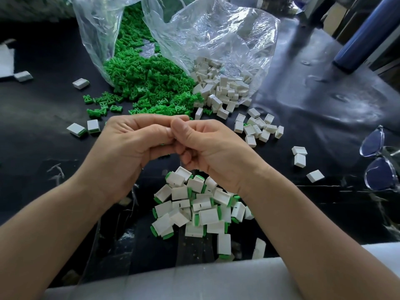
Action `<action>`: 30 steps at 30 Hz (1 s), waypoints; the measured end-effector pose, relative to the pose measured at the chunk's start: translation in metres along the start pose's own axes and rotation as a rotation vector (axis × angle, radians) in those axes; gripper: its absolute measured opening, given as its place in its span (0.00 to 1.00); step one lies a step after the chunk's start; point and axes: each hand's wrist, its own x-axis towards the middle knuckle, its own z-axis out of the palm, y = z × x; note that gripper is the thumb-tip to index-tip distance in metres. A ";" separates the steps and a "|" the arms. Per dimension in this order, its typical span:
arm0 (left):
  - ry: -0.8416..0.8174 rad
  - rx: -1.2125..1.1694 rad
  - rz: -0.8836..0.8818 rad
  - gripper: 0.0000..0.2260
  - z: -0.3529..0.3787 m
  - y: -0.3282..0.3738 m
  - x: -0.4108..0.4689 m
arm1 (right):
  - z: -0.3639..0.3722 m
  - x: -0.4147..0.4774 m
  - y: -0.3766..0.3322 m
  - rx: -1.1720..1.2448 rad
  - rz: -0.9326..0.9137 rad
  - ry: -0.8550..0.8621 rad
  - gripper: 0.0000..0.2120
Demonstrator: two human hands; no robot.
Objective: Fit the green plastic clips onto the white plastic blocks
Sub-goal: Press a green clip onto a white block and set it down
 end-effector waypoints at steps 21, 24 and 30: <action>0.052 -0.086 -0.032 0.09 0.006 -0.001 -0.001 | 0.006 -0.001 0.003 -0.213 -0.100 0.078 0.16; 0.057 -0.082 -0.031 0.09 0.006 -0.001 0.000 | 0.006 0.000 0.004 -0.218 -0.111 0.086 0.17; 0.050 -0.077 -0.025 0.07 0.005 -0.002 0.000 | 0.006 0.000 0.005 -0.223 -0.128 0.088 0.18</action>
